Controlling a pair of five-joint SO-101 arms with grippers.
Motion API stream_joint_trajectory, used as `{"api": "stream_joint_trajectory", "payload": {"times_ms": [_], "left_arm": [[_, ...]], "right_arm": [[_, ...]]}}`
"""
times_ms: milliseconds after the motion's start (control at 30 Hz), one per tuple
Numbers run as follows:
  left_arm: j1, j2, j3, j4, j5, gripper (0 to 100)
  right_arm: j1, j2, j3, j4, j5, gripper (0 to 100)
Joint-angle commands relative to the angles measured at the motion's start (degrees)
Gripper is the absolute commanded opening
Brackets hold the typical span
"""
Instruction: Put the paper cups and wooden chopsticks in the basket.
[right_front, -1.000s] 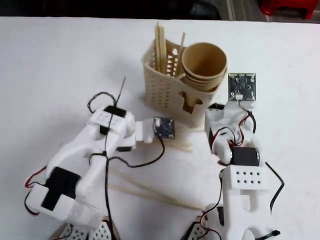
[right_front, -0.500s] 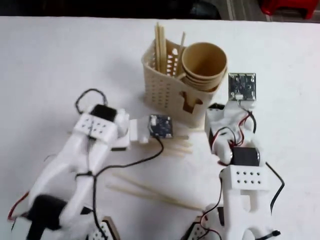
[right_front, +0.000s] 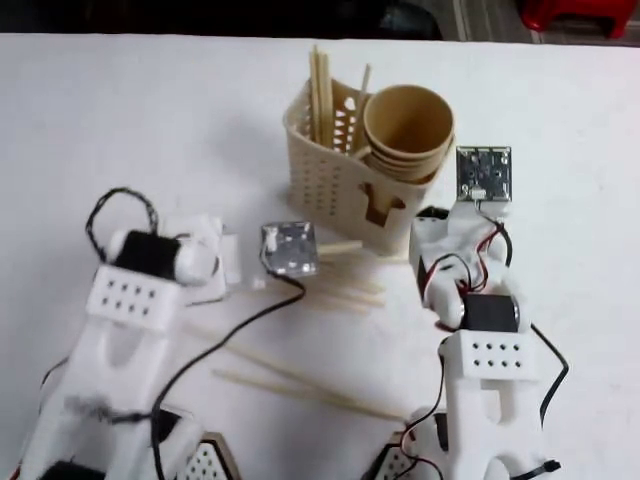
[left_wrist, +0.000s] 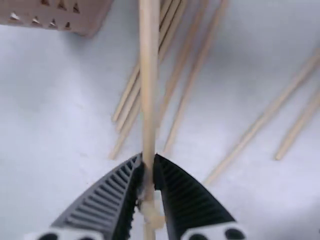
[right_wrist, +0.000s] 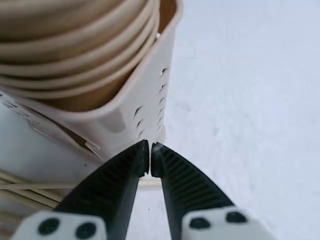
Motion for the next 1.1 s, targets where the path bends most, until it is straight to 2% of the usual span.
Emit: {"api": "stream_joint_trajectory", "payload": {"times_ms": [0,300,533,867,1067], "left_arm": [[0.0,-8.7,-1.3,0.5,3.2,2],[4.2,-22.1,-1.4,0.1,11.3,2],[7.9,-28.6,-1.4,-7.6,22.6,2],[8.5,-28.5,-0.9,-32.9,41.9,2],[14.7,-28.4,2.2,-49.8,44.0,2]], "right_arm": [[1.3,-1.6,-0.4,-1.1,0.3,2.2],[2.7,-1.7,-0.5,-1.1,-0.3,2.2],[2.7,-1.7,-0.5,-1.1,-0.3,2.2],[2.7,-1.7,-0.5,-1.1,-0.1,2.2],[2.3,-1.6,-0.5,-1.1,-0.2,2.2]]}}
